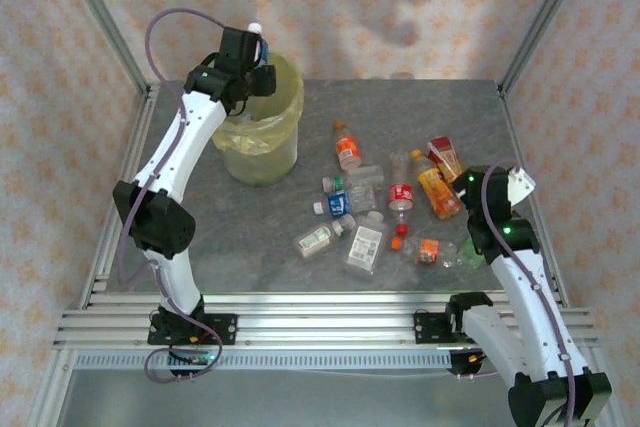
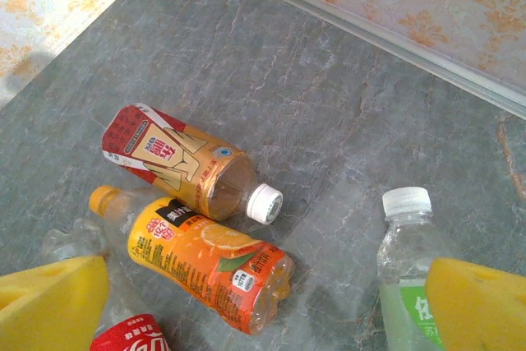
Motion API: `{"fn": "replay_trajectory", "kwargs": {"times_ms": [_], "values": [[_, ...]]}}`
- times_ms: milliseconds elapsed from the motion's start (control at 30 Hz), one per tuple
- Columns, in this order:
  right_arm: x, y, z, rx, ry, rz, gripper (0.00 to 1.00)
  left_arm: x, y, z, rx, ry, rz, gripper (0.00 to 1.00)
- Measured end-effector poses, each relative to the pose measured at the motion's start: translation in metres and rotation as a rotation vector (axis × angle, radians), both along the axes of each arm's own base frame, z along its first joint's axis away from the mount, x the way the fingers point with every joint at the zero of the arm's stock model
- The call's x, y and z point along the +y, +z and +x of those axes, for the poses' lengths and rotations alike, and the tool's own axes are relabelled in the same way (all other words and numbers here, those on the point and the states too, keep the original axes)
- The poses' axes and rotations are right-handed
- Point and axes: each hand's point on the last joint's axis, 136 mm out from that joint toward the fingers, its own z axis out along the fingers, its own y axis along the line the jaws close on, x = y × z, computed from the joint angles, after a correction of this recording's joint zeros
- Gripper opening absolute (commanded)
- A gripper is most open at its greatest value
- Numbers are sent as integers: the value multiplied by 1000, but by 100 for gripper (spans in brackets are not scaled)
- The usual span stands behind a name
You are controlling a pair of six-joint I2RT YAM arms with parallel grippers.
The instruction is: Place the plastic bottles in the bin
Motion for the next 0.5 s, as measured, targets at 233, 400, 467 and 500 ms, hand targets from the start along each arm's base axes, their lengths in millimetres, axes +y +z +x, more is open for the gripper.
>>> {"fn": "replay_trajectory", "kwargs": {"times_ms": [233, 400, 467, 500], "values": [[0, -1, -1, 6, 0, -1, 99, 2, -12, -10, 64, -25, 39, 53], [0, -1, -1, 7, 0, -1, 99, 5, -26, -14, 118, -36, 71, 53], [0, -1, -1, 7, 0, -1, 99, 5, -35, -13, 144, -39, 81, 54], [0, -1, -1, 6, 0, -1, 99, 5, -40, -12, 157, -38, 84, 54]]}}
